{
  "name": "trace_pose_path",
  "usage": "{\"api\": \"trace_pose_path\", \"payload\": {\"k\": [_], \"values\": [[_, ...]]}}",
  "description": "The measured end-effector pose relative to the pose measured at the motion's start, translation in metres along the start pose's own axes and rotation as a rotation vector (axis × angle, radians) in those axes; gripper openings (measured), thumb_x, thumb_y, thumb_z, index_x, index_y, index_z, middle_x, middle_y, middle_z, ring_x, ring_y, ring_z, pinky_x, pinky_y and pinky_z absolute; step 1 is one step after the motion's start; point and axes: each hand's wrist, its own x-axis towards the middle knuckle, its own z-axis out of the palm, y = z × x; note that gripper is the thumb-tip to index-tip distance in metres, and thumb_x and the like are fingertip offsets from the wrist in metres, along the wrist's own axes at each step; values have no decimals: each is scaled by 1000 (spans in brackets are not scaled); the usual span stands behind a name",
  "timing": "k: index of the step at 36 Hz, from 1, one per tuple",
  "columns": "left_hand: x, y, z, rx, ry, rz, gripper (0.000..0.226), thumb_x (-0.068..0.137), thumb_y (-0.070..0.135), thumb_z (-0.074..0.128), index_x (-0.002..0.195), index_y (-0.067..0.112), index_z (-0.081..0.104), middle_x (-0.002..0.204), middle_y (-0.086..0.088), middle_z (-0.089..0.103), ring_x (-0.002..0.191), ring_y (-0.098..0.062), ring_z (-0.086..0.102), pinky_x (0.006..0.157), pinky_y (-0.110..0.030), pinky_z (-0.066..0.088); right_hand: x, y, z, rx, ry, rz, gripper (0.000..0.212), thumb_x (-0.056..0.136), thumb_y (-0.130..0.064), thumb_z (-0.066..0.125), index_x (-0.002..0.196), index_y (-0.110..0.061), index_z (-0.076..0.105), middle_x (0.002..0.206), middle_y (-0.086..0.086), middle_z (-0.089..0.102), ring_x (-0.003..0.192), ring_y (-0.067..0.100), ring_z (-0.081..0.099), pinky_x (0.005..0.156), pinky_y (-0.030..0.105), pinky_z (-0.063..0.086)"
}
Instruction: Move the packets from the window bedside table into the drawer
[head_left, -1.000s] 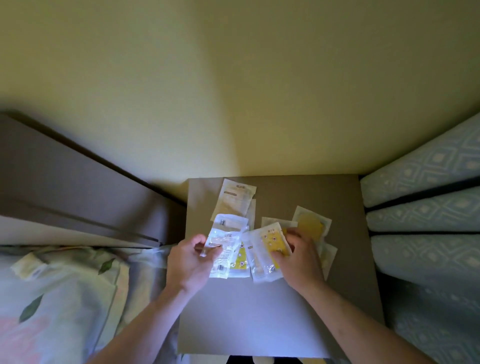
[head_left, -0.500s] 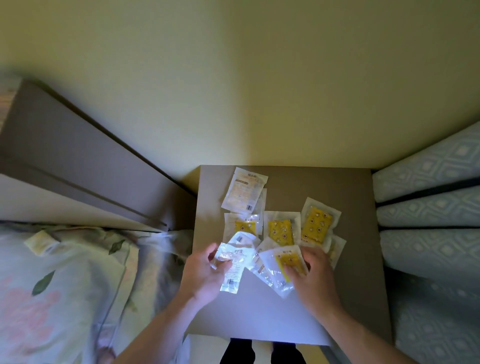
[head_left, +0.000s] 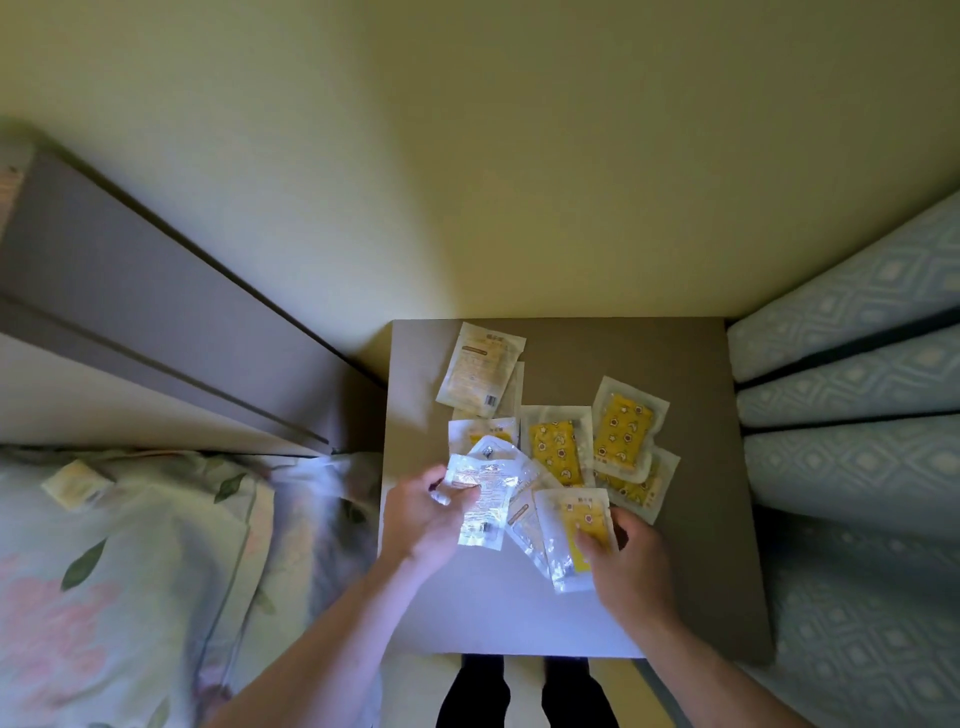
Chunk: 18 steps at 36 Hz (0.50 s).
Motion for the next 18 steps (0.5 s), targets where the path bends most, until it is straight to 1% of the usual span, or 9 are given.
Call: {"api": "trace_pose_path", "payload": {"k": [2,4,6,7,8,10,13,16,18], "values": [[-5,-3,-6,-8,4,25,21,77,25,86,79,17,66,71,6,60,63,-9,50,56,-11,38,-3,-4,-3,40,-2,27,26,86,-15,78,103,-29,66,93,-15,71,84,3,67,64,19,50],[-13,-8,-13,-20,-5,51,24,76,25,87,76,16,65,68,4,59,62,-14,49,55,-14,38,-7,-8,-8,85,-4,60,35,84,-13,80,108,-32,62,96,-17,70,88,3,68,69,21,54],[-25,-10,-24,-40,-25,57,23,76,31,86,84,17,70,78,-2,70,71,-23,61,61,-29,52,-14,-13,-15,83,-32,88,31,85,-13,79,106,-31,64,94,-16,70,86,3,67,66,20,51],[-33,-11,-30,-41,-32,66,23,76,34,86,87,20,71,82,-3,72,76,-25,64,65,-34,56,-19,-16,-18,66,-51,95,26,86,-14,79,102,-29,66,93,-15,71,85,4,68,64,19,50],[-40,-11,-36,-35,-34,78,23,75,35,85,88,22,71,84,-3,72,78,-25,65,66,-36,56,-23,-19,-22,43,-68,100,20,87,-15,78,98,-28,69,91,-13,72,85,7,69,62,20,48],[-60,-5,-49,-29,-37,98,21,76,30,86,87,25,69,81,0,71,75,-23,63,65,-32,54,-35,-28,-32,8,-100,108,13,87,-16,77,88,-28,71,85,-11,73,83,13,70,60,23,48],[-90,2,-70,-10,-33,111,24,75,26,86,83,24,63,75,1,65,69,-19,59,59,-29,50,-59,-49,-51,-21,-138,88,15,87,-14,77,80,-26,72,75,-8,74,77,13,70,60,24,49],[-123,19,-96,-6,-46,155,23,77,25,84,81,21,61,73,0,63,68,-20,59,57,-29,50,-88,-77,-74,-32,-173,25,9,85,-17,80,80,-23,75,73,-6,76,75,18,72,65,31,52],[-146,35,-114,17,-46,146,22,76,23,84,77,25,62,72,10,66,66,-11,61,56,-24,50,-108,-94,-91,-48,-181,-15,7,82,-17,82,82,-21,77,75,-6,76,75,16,72,65,29,52]]}}
